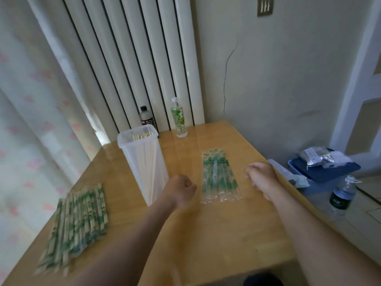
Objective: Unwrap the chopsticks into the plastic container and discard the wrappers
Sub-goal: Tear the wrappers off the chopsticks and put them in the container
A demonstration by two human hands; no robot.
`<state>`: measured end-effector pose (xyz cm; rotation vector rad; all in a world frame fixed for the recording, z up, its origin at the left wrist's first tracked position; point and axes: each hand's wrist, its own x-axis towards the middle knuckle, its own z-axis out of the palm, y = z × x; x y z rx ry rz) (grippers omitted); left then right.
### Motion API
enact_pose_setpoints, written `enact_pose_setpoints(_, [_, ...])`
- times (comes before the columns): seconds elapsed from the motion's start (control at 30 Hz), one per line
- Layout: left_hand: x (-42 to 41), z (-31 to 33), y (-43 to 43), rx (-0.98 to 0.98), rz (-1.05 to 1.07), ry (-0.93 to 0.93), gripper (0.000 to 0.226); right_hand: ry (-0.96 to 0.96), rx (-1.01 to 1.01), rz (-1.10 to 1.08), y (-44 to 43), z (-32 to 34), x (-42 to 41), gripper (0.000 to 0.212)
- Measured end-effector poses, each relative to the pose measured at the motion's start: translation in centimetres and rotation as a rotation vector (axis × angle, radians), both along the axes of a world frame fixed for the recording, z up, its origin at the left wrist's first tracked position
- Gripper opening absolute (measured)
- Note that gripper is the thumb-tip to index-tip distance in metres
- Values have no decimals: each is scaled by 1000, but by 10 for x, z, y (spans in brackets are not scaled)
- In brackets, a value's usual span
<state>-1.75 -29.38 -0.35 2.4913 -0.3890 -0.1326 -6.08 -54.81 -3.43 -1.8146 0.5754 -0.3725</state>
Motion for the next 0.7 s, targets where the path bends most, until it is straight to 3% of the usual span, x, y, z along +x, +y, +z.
enact_pose_setpoints(0.13, [-17,0,43,75,-5,-62,26,-67,63,279,56,42,-19,20])
enact_pose_setpoints(0.3, [-33,2,104,150,55,-87,22,50,109,713,142,58,-27,18])
enact_pose_setpoints(0.5, [-47,-6,190,240,332,-196,25,173,32,785,236,35,-9,14])
enact_pose_setpoints(0.7, [-47,-58,251,288,530,-509,22,166,-106,772,307,12,9,20])
